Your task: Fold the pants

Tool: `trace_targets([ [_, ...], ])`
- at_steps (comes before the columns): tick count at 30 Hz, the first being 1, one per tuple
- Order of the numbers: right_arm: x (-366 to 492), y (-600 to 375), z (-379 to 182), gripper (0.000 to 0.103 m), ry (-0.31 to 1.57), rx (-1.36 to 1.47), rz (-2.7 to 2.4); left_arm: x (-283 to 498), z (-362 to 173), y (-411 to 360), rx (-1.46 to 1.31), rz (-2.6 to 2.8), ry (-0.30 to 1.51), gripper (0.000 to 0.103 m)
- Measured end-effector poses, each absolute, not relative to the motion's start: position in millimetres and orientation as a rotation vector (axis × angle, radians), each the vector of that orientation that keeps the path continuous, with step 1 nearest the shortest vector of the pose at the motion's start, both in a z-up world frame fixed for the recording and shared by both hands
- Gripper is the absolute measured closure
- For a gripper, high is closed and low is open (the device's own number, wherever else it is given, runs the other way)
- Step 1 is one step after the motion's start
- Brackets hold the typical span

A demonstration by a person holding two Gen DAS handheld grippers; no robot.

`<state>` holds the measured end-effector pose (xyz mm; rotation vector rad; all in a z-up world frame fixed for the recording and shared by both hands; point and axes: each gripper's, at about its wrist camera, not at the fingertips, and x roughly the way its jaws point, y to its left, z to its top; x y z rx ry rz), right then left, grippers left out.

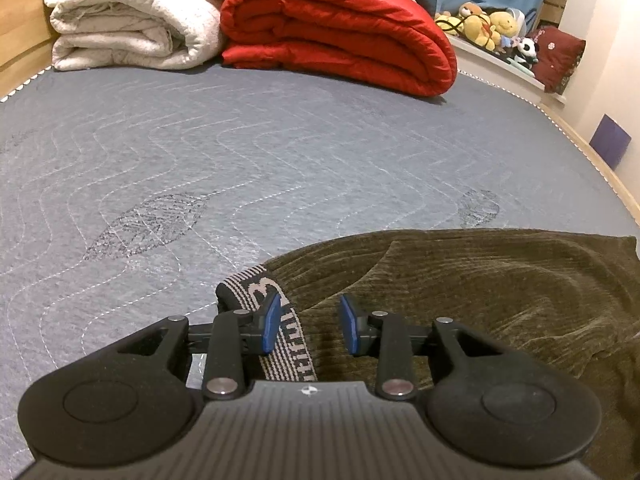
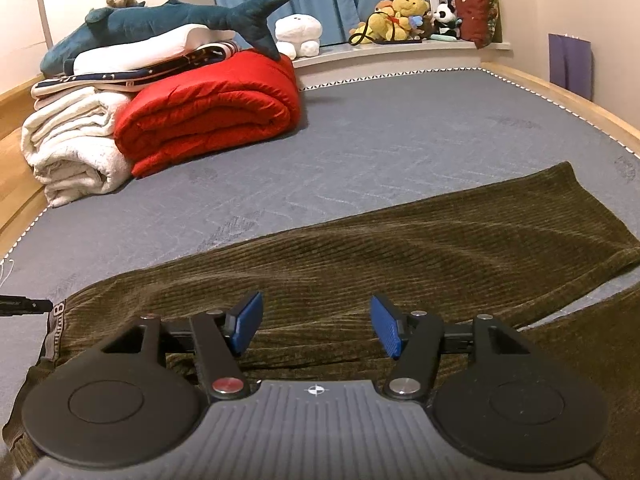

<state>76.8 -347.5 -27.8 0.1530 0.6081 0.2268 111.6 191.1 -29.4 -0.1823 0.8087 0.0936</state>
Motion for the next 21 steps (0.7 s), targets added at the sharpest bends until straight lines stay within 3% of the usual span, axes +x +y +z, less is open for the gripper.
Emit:
trace_targets([
  [6,77,-350,-30,0.040,0.616,0.148,0.223,119,-42,217,-0.264,0.153,0.811,0.055],
  [8,76,-351,-31,0.039,0.617,0.147,0.223,122,-48,227,-0.304,0.170,0.818,0.044],
  [13,76,-354,-29,0.039,0.614,0.152,0.217,129,-61,244,-0.393,0.185,0.822,0.032],
  [21,72,-357,-27,0.039,0.612,0.153,0.201,147,-82,249,-0.447,0.170,0.863,0.024],
])
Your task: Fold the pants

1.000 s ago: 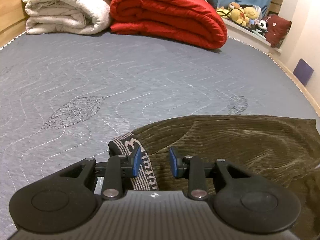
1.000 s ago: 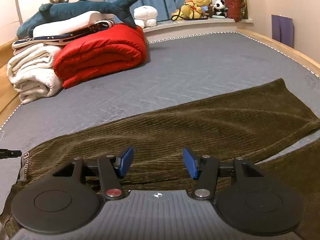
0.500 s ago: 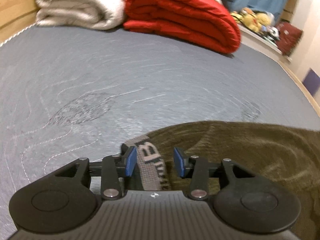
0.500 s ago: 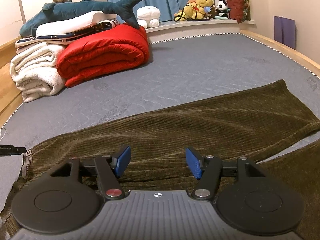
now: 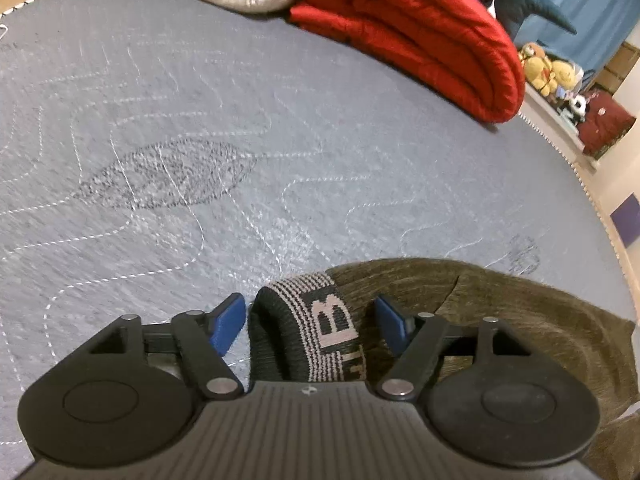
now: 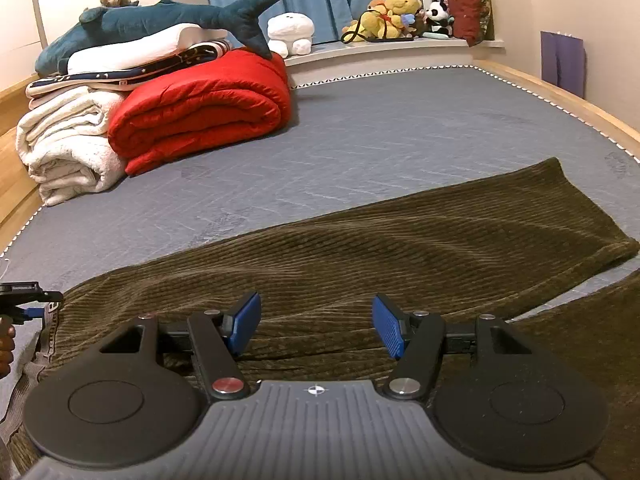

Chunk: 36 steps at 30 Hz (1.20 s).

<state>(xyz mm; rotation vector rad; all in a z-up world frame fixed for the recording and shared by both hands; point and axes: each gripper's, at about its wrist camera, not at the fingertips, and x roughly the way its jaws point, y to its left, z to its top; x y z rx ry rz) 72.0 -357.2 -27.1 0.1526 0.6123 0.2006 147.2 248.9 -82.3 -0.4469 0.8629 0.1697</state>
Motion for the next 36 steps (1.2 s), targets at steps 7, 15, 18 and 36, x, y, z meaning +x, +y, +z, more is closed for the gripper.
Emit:
trace_targets([
  [7,62,-371,-22,0.039,0.603,0.158,0.173,149,-81,234,-0.336,0.168,0.841,0.046],
  [15,59,-383,-17,0.039,0.609,0.206,0.134,114,-34,208,-0.144,0.092,0.714,0.060],
  [18,57,-379,-15,0.039,0.600,0.210,0.130,87,-10,195,-0.052,0.044,0.656,0.064],
  [36,74,-388,-29,0.039,0.629,0.371,0.105,-71,31,164,0.140,-0.282,0.610,0.037],
])
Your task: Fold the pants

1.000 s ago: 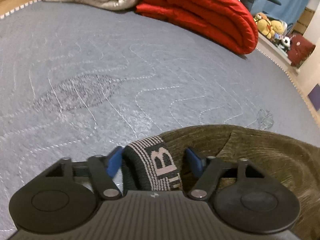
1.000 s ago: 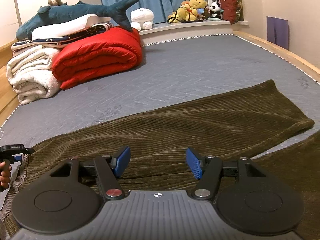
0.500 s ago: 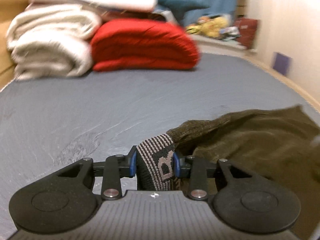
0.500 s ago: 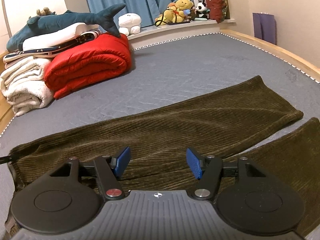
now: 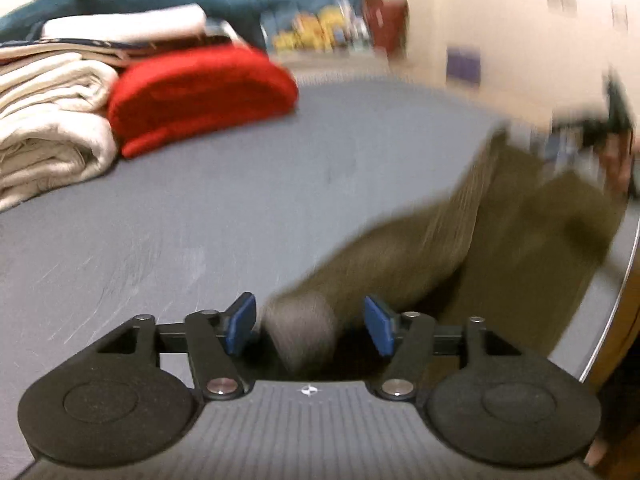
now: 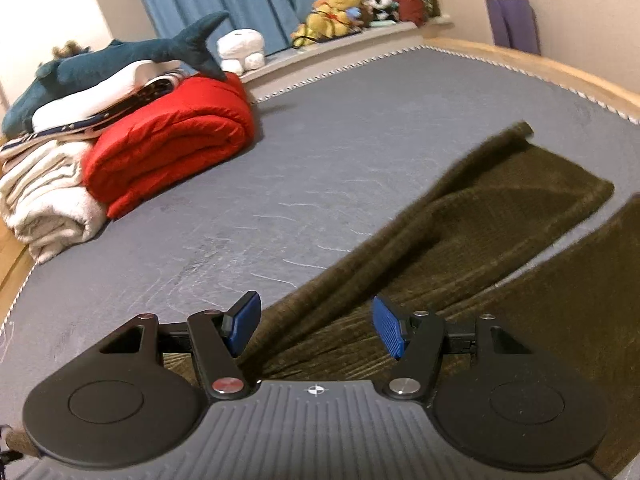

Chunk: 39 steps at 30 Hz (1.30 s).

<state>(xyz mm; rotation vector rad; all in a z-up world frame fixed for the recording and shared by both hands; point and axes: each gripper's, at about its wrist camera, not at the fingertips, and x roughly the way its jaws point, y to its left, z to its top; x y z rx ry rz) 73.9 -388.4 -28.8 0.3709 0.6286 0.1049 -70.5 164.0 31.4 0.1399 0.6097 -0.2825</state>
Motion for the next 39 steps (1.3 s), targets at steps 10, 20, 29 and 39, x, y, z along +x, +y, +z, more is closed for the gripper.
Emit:
trace_targets([
  [10,79,-418,-45,0.048,0.645,0.430,0.046,-54,4,60,0.399,-0.540,0.622,0.041],
  [20,98,-434,-54,0.064,0.633,0.582,0.041,-46,-54,16,0.677,-0.607,0.678,0.054],
  [29,141,-424,-75,0.063,0.694,0.747,0.101,-41,-68,23,0.777,-0.555,0.623,0.099],
  [39,178,-421,-98,0.062,0.744,0.838,0.087,-76,-20,74,0.566,-0.798,0.586,0.101],
])
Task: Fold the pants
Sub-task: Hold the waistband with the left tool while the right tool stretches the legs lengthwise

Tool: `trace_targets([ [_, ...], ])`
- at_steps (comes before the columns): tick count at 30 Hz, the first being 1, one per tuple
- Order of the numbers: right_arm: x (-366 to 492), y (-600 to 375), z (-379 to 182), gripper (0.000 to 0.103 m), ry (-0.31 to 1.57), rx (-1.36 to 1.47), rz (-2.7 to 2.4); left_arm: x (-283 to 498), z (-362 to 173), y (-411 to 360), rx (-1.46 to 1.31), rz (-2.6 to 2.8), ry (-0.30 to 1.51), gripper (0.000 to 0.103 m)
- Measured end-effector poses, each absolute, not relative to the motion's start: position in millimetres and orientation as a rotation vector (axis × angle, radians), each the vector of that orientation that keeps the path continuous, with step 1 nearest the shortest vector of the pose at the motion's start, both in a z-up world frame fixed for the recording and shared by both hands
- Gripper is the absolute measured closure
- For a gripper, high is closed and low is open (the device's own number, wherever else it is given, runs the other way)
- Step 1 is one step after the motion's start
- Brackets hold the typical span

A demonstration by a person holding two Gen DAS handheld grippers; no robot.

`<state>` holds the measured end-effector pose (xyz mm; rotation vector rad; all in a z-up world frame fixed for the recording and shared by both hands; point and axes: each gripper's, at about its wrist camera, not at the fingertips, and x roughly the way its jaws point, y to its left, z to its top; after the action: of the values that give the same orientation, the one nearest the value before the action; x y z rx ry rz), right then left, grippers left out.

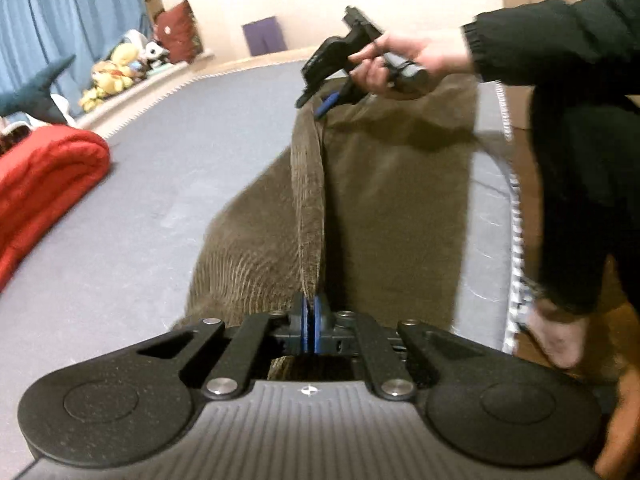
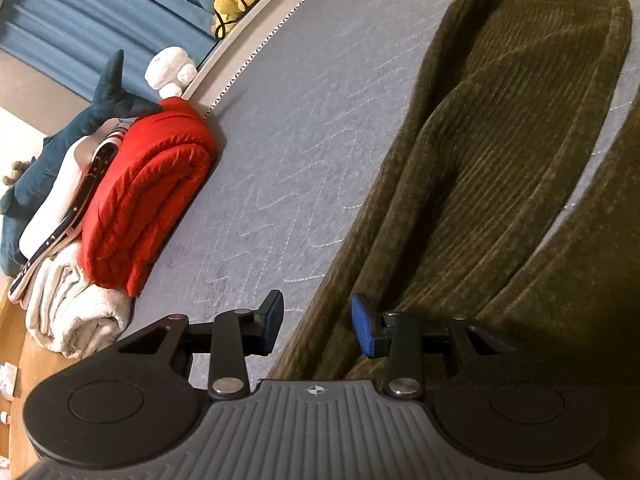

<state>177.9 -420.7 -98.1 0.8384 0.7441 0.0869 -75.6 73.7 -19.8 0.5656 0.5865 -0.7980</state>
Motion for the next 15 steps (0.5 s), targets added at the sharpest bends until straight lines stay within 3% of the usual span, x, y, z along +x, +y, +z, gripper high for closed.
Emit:
trace_targets([
  [9,189,-432,-118,0.065,0.769,0.879,0.034,-87,-37,78,0.637,-0.829,0.668,0.101],
  [11,190,-432,-117,0.083,0.757,0.867,0.042,-87,-37,79,0.642,-0.823,0.669,0.101],
  [13,190,-436,-116,0.094,0.741,0.858,0.060,-87,-38,77,0.653,-0.818,0.670,0.101],
  [15,189,-438,-114,0.097,0.715,0.853,0.075,-84,-38,77,0.661,-0.807,0.666,0.101],
])
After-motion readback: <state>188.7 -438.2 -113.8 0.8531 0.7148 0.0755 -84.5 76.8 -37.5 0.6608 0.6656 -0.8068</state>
